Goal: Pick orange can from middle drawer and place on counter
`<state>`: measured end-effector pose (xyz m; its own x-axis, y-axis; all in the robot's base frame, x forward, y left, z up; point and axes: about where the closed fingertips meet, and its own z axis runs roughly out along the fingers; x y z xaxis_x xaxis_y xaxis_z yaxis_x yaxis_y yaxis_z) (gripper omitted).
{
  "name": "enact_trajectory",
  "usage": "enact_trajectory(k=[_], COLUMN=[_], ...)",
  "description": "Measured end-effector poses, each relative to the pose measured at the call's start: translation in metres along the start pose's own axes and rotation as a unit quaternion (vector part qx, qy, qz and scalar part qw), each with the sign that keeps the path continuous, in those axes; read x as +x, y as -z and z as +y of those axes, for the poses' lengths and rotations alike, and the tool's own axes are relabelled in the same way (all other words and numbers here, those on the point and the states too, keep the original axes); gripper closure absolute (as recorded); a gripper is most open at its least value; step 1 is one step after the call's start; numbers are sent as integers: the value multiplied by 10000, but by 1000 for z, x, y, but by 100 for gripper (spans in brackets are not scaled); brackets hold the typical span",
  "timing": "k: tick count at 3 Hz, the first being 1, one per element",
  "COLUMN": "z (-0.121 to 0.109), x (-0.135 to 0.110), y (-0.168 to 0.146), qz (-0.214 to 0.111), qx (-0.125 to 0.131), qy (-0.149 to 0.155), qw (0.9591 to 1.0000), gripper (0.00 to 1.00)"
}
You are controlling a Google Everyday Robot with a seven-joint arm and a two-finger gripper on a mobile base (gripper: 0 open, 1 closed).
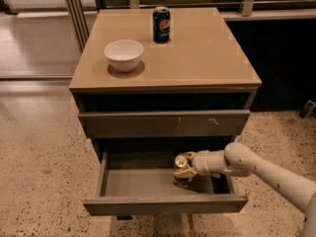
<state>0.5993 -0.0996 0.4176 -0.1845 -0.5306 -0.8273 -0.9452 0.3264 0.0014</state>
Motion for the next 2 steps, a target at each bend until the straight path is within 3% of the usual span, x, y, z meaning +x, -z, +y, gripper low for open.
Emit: enact_trajectory(k=[1,2], z=[15,40], x=[-8,-37], y=[2,21], qz=[27,-95], qx=[-233,-544], qy=[47,1], qw=[9997,9985], gripper=[87,100])
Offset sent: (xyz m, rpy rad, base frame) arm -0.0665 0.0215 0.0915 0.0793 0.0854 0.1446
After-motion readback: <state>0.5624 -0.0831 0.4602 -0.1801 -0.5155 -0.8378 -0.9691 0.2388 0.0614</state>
